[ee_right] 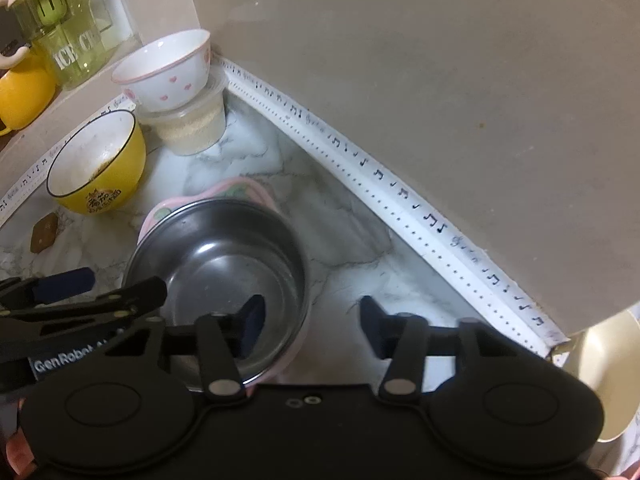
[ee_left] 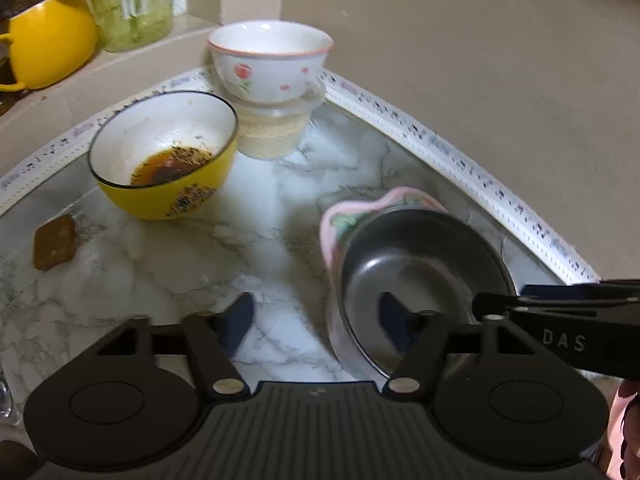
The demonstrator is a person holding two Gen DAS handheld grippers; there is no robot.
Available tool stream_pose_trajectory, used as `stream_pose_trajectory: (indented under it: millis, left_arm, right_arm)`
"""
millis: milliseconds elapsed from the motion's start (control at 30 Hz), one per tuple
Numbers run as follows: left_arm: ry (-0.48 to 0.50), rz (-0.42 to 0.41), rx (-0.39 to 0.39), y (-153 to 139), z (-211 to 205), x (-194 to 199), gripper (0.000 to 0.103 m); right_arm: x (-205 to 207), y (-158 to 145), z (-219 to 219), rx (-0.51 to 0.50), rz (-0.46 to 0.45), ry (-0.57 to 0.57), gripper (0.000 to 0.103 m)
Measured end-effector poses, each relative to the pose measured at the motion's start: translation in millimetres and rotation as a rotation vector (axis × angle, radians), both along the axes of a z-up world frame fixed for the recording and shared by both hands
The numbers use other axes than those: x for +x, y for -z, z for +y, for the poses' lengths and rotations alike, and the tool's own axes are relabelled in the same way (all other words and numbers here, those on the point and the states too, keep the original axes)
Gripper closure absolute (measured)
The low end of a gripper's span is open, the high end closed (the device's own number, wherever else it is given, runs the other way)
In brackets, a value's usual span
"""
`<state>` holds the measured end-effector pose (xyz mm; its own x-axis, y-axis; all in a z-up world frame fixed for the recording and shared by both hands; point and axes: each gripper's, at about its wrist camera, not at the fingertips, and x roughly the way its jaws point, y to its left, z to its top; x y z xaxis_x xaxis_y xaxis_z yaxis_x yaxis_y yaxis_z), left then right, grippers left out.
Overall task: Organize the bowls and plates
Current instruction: 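Move both grippers to the pink steel-lined pot rim and close, then lift the pink pot and carry it over the steel bowl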
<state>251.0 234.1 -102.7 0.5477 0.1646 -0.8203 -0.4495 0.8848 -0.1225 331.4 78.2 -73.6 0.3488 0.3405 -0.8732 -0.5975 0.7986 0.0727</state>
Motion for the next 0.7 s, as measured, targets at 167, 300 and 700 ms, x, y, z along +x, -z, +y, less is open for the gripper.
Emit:
stream_pose_trajectory:
  millis: [167,300,700]
  left_arm:
    - [-0.008,0.022,-0.009,5.3,-0.7,2.2,0.064]
    - [0.006,0.019,-0.015,4.0,-4.3,4.7,0.076]
    - [0.041,0.022,0.000,-5.7,-21.4,-6.7,0.095]
  right_arm:
    - [2.1,3.3,4.4,0.001,0.030,-0.012,0.072]
    - [4.5,0.8,6.9,0.009,0.033,-0.019,0.084]
    - [-7.2,-10.3,-4.4,0.019,0.026,-0.001,0.095]
